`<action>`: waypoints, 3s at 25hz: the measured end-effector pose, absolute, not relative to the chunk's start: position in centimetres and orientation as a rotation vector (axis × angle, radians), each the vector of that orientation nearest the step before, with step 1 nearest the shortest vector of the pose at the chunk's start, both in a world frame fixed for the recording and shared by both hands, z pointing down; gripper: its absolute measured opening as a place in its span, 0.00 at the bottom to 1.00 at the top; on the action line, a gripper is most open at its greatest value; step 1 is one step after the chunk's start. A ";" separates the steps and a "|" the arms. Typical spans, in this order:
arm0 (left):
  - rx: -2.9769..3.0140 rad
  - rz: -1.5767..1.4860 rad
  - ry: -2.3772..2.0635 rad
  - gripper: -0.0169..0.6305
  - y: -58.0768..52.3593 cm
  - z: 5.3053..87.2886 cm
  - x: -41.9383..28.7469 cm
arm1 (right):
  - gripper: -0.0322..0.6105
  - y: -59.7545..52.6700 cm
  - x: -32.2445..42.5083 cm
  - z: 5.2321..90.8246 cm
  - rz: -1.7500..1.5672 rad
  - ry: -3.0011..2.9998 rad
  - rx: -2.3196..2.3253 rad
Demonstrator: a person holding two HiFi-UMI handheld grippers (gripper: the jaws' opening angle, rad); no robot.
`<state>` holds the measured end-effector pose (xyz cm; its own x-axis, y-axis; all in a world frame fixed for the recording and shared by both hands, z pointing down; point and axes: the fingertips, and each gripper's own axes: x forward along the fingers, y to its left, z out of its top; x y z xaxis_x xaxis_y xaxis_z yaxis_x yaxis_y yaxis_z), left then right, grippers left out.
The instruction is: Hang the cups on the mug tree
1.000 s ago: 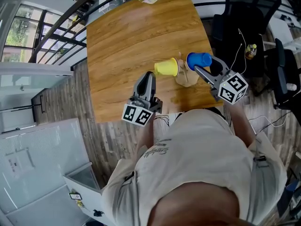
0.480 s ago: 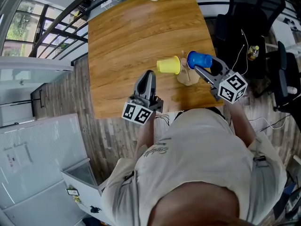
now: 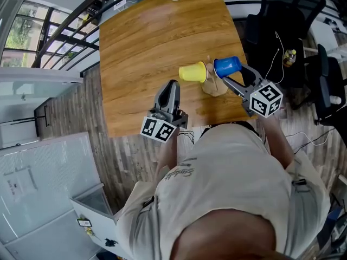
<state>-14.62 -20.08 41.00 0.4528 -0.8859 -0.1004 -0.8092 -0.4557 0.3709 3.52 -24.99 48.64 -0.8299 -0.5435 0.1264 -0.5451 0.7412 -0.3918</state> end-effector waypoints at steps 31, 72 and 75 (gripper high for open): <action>2.518 -0.222 -1.293 0.08 -18.6 40.5 -12.4 | 0.04 -19.7 3.6 43.5 0.396 -2.908 1.013; 2.668 -0.227 -1.274 0.08 -19.3 35.4 -10.1 | 0.04 -20.1 3.5 36.7 0.069 -2.939 1.082; 2.673 -0.229 -1.279 0.08 -19.2 35.0 -10.1 | 0.04 -20.1 3.3 37.2 0.086 -2.935 1.073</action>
